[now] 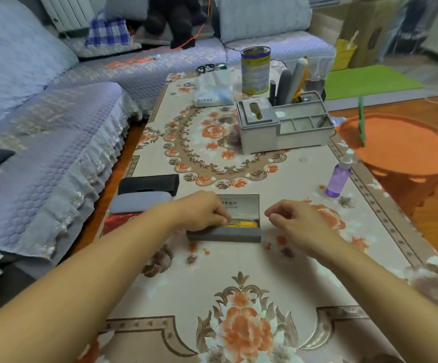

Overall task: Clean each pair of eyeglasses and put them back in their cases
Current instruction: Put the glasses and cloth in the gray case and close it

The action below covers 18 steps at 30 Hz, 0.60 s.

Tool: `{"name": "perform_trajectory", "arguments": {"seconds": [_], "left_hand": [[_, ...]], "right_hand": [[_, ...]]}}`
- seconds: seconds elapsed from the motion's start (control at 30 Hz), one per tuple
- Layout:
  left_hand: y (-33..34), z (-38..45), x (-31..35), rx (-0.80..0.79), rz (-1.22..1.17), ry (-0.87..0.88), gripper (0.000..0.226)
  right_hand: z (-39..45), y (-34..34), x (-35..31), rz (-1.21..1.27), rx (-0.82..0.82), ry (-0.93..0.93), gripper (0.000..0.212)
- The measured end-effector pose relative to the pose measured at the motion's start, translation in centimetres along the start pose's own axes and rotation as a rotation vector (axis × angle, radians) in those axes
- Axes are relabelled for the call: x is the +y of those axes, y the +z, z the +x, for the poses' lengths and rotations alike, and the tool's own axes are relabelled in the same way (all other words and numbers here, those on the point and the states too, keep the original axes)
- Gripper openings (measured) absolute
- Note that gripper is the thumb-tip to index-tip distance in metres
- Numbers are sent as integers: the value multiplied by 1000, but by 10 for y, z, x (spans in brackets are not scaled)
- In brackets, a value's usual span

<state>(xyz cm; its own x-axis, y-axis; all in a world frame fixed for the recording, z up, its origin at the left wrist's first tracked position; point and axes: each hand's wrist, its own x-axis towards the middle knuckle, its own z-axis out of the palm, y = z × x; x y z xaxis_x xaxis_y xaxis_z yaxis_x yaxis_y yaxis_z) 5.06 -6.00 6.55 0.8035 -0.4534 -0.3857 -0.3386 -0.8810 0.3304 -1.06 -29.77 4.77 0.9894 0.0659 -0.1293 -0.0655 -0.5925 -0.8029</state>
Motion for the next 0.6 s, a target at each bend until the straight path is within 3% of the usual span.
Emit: {"name": "perform_trajectory", "arguments": {"seconds": [0.2, 0.43, 0.6], "left_hand": [[9, -4, -5, 19, -6, -7, 27], [27, -7, -17, 293, -238, -108, 10], [37, -4, -12, 369, -260, -189, 16]], "right_hand": [[23, 25, -10, -149, -31, -13, 22], [45, 36, -9, -135, 69, -45, 35], [54, 35, -6, -119, 67, -28, 39]]}}
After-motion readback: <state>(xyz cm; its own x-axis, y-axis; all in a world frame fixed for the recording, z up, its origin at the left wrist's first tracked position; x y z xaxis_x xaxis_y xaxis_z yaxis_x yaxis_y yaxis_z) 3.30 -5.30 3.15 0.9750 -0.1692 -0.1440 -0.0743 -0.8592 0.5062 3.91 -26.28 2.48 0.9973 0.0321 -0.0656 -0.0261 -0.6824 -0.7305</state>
